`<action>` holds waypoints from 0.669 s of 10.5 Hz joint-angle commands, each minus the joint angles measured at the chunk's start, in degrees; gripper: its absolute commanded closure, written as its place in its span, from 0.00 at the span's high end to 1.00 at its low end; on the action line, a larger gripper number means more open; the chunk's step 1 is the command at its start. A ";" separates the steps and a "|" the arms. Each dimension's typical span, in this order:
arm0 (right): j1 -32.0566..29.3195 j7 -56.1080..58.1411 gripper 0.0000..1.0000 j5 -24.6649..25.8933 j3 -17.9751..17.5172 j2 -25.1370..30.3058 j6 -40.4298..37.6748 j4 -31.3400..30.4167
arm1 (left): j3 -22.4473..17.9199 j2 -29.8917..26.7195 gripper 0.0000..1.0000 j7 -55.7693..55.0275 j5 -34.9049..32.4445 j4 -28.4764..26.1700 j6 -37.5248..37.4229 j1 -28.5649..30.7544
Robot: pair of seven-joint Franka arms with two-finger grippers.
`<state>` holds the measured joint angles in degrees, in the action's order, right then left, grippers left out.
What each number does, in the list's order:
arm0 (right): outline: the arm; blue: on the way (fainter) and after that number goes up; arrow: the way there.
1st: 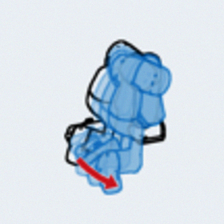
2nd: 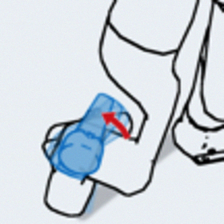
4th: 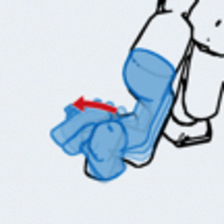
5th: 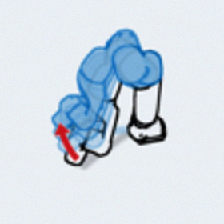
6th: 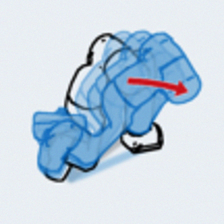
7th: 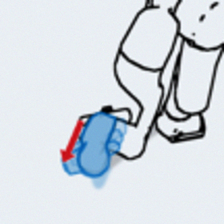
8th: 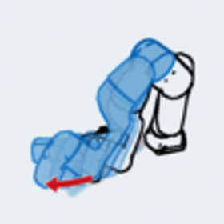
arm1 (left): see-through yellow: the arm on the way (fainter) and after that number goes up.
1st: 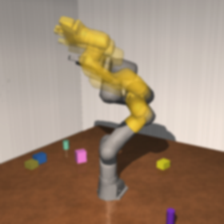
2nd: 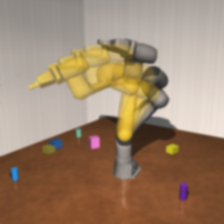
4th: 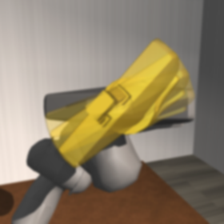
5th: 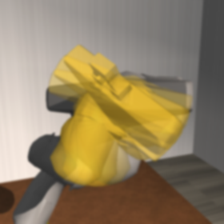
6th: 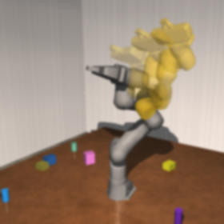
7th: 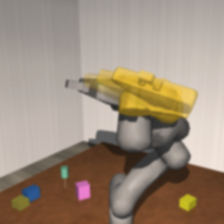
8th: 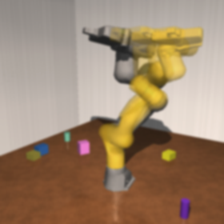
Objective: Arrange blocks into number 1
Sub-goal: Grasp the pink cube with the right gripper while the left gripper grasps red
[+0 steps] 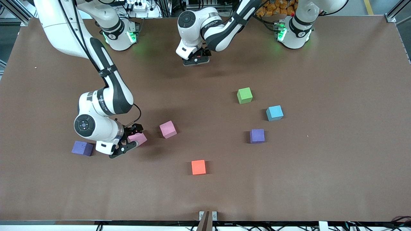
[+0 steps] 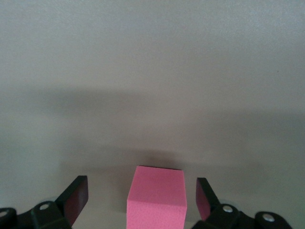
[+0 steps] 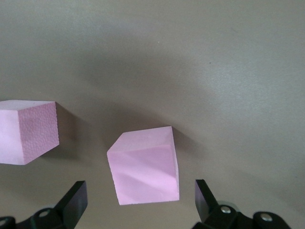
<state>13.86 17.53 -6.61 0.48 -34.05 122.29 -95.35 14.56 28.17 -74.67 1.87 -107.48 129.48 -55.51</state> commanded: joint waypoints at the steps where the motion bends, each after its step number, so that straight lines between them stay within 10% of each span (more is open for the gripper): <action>1: 0.55 1.19 1.00 -0.51 0.22 -1.37 2.42 -0.01 | 0.38 -0.40 1.00 0.67 1.03 -1.07 2.52 0.23; 7: 1.17 1.19 1.00 -0.42 0.39 -2.51 4.45 -0.18 | 3.01 2.67 1.00 -0.21 2.25 -0.98 3.50 0.23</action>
<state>14.45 17.73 -6.61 0.48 -36.48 126.11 -95.44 16.77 29.89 -74.65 2.40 -108.21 131.95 -55.48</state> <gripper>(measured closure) 0.000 0.000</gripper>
